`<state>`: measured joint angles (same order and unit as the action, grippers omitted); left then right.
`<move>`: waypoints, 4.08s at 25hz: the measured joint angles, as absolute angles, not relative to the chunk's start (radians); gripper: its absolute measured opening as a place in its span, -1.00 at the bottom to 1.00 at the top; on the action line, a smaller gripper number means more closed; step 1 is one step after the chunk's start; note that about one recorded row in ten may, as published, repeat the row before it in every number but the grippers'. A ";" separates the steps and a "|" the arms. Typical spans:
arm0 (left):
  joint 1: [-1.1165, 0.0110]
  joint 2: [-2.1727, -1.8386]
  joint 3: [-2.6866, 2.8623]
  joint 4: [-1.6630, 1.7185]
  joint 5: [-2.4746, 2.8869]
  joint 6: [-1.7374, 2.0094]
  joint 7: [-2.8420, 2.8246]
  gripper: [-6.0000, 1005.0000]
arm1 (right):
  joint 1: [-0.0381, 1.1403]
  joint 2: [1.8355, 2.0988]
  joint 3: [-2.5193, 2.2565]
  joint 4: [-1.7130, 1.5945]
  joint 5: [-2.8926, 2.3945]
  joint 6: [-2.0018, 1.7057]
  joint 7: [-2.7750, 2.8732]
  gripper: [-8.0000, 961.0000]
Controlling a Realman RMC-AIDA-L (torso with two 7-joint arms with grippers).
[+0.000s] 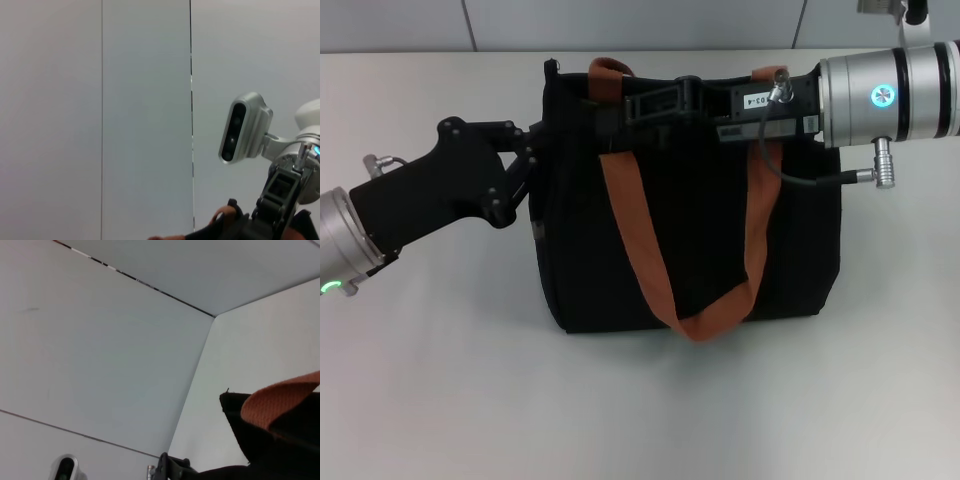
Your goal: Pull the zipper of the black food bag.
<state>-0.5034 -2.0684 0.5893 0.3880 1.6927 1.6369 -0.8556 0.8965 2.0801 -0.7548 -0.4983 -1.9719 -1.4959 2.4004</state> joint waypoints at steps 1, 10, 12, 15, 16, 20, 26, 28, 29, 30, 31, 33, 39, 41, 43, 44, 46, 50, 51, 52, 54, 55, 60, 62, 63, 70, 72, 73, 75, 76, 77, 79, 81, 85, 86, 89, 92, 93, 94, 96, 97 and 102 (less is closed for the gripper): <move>-0.502 -2.067 0.589 0.388 1.689 1.641 -0.856 -0.93 | 0.896 2.080 -0.755 -0.498 -1.972 -1.496 2.398 -0.08; -0.509 -2.067 0.597 0.389 1.686 1.647 -0.862 -0.93 | 0.896 2.081 -0.760 -0.499 -1.955 -1.491 2.385 -0.41; -0.511 -2.068 0.599 0.388 1.686 1.648 -0.863 -0.93 | 0.896 2.081 -0.763 -0.499 -1.953 -1.490 2.385 -0.42; -0.513 -2.069 0.599 0.388 1.686 1.651 -0.863 -0.93 | 0.896 2.081 -0.767 -0.496 -1.953 -1.485 2.385 -0.44; -0.513 -2.069 0.600 0.388 1.686 1.653 -0.863 -0.93 | 0.896 2.081 -0.767 -0.495 -1.952 -1.483 2.385 -0.46; -0.515 -2.069 0.600 0.388 1.686 1.667 -0.863 -0.93 | 0.898 2.082 -0.773 -0.492 -1.952 -1.472 2.370 -0.53; -0.517 -2.069 0.600 0.388 1.686 1.673 -0.858 -0.93 | 0.902 2.083 -0.780 -0.492 -1.950 -1.475 2.327 -0.65; -0.517 -2.069 0.600 0.387 1.686 1.675 -0.857 -0.93 | 0.901 2.083 -0.781 -0.492 -1.950 -1.474 2.320 -0.73; -0.517 -2.069 0.600 0.387 1.687 1.676 -0.857 -0.93 | 0.899 2.083 -0.781 -0.492 -1.950 -1.473 2.313 -0.77; -0.517 -2.069 0.600 0.387 1.687 1.676 -0.857 -0.93 | 0.899 2.083 -0.781 -0.492 -1.950 -1.473 2.313 -0.82; -0.517 -2.069 0.600 0.387 1.688 1.676 -0.857 -0.93 | 0.898 2.083 -0.781 -0.493 -1.950 -1.473 2.310 -0.86; -0.517 -2.069 0.600 0.386 1.690 1.677 -0.857 -0.93 | 0.897 2.083 -0.781 -0.496 -1.950 -1.472 2.306 -0.95; -0.515 -2.069 0.600 0.386 1.690 1.687 -0.856 -0.93 | 0.895 2.081 -0.772 -0.497 -1.949 -1.472 2.301 -0.97; -0.514 -2.069 0.600 0.386 1.690 1.689 -0.856 -0.93 | 0.895 2.081 -0.771 -0.494 -1.949 -1.472 2.309 -0.97; -0.514 -2.069 0.600 0.386 1.690 1.691 -0.856 -0.93 | 0.895 2.080 -0.771 -0.491 -1.948 -1.472 2.328 -0.96; -0.514 -2.069 0.600 0.384 1.689 1.695 -0.856 -0.93 | 0.894 2.080 -0.771 -0.490 -1.948 -1.472 2.336 -0.96; -0.514 -2.069 0.600 0.382 1.689 1.698 -0.856 -0.93 | 0.894 2.081 -0.771 -0.487 -1.948 -1.472 2.343 -0.96; -0.517 -2.069 0.600 0.377 1.687 1.721 -0.856 -0.93 | 0.900 2.082 -0.770 -0.477 -1.948 -1.473 2.347 -0.95; -0.520 -2.069 0.600 0.377 1.687 1.726 -0.856 -0.93 | 0.902 2.082 -0.770 -0.476 -1.948 -1.474 2.348 -0.91; -0.521 -2.069 0.600 0.377 1.687 1.727 -0.856 -0.93 | 0.903 2.082 -0.770 -0.476 -1.946 -1.475 2.350 -0.88; -0.523 -2.069 0.600 0.377 1.687 1.728 -0.856 -0.93 | 0.905 2.082 -0.778 -0.476 -1.920 -1.475 2.353 -0.81; -0.523 -2.069 0.600 0.377 1.686 1.728 -0.856 -0.93 | 0.905 2.082 -0.778 -0.476 -1.920 -1.475 2.353 -0.77; -0.524 -2.069 0.597 0.377 1.685 1.719 -0.856 -0.93 | 0.905 2.082 -0.785 -0.475 -1.908 -1.476 2.356 -0.59; -0.522 -2.069 0.593 0.376 1.685 1.715 -0.856 -0.93 | 0.905 2.082 -0.792 -0.476 -1.908 -1.476 2.355 -0.54; -0.521 -2.069 0.593 0.376 1.683 1.714 -0.856 -0.93 | 0.905 2.082 -0.797 -0.476 -1.908 -1.476 2.355 -0.53; -0.517 -2.069 0.588 0.376 1.679 1.710 -0.856 -0.93 | 0.907 2.082 -0.819 -0.475 -1.908 -1.469 2.353 -0.52; -0.515 -2.069 0.578 0.376 1.678 1.706 -0.856 -0.93 | 0.908 2.083 -0.820 -0.469 -1.909 -1.469 2.350 -0.52; -0.514 -2.069 0.576 0.376 1.678 1.705 -0.856 -0.93 | 0.910 2.083 -0.821 -0.467 -1.910 -1.468 2.348 -0.52; -0.512 -2.069 0.567 0.376 1.675 1.702 -0.856 -0.93 | 0.912 2.083 -0.821 -0.466 -1.915 -1.468 2.347 -0.53; -0.511 -2.069 0.562 0.376 1.674 1.702 -0.856 -0.93 | 0.912 2.083 -0.821 -0.465 -1.916 -1.467 2.346 -0.53; -0.509 -2.068 0.558 0.376 1.674 1.701 -0.857 -0.93 | 0.912 2.083 -0.821 -0.465 -1.916 -1.467 2.346 -0.53; -0.508 -2.068 0.558 0.376 1.673 1.701 -0.857 -0.93 | 0.915 2.083 -0.828 -0.466 -1.916 -1.467 2.346 -0.53; -0.508 -2.068 0.558 0.376 1.673 1.700 -0.857 -0.93 | 0.916 2.083 -0.840 -0.467 -1.916 -1.467 2.346 -0.53; -0.508 -2.067 0.556 0.376 1.672 1.699 -0.856 -0.93 | 0.917 2.083 -0.875 -0.475 -1.914 -1.459 2.350 -0.54; -0.508 -2.067 0.556 0.376 1.671 1.699 -0.856 -0.93 | 0.917 2.083 -0.875 -0.478 -1.914 -1.458 2.351 -0.55; -0.507 -2.066 0.555 0.376 1.668 1.699 -0.856 -0.93 | 0.916 2.081 -0.888 -0.497 -1.916 -1.458 2.351 -0.56; -0.505 -2.066 0.554 0.376 1.666 1.699 -0.856 -0.93 | 0.913 2.080 -0.911 -0.521 -1.917 -1.459 2.352 -0.57; -0.505 -2.066 0.554 0.376 1.666 1.699 -0.856 -0.93 | 0.912 2.080 -0.917 -0.528 -1.918 -1.460 2.352 -0.57; -0.505 -2.066 0.553 0.376 1.666 1.699 -0.856 -0.93 | 0.912 2.079 -0.921 -0.533 -1.918 -1.461 2.352 -0.57; -0.505 -2.066 0.552 0.376 1.663 1.699 -0.857 -0.93 | 0.916 2.077 -0.942 -0.544 -1.918 -1.467 2.360 -0.58; -0.505 -2.066 0.552 0.376 1.663 1.699 -0.857 -0.93 | 0.916 2.077 -0.942 -0.544 -1.918 -1.467 2.360 -0.58; -0.506 -2.066 0.552 0.376 1.661 1.703 -0.858 -0.93 | 0.918 2.078 -0.952 -0.563 -1.918 -1.461 2.368 -0.60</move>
<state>-0.5064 -2.0662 0.5520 0.3759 1.6608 1.7034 -0.8580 0.9181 2.0784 -0.9519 -0.5626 -1.9178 -1.4615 2.3683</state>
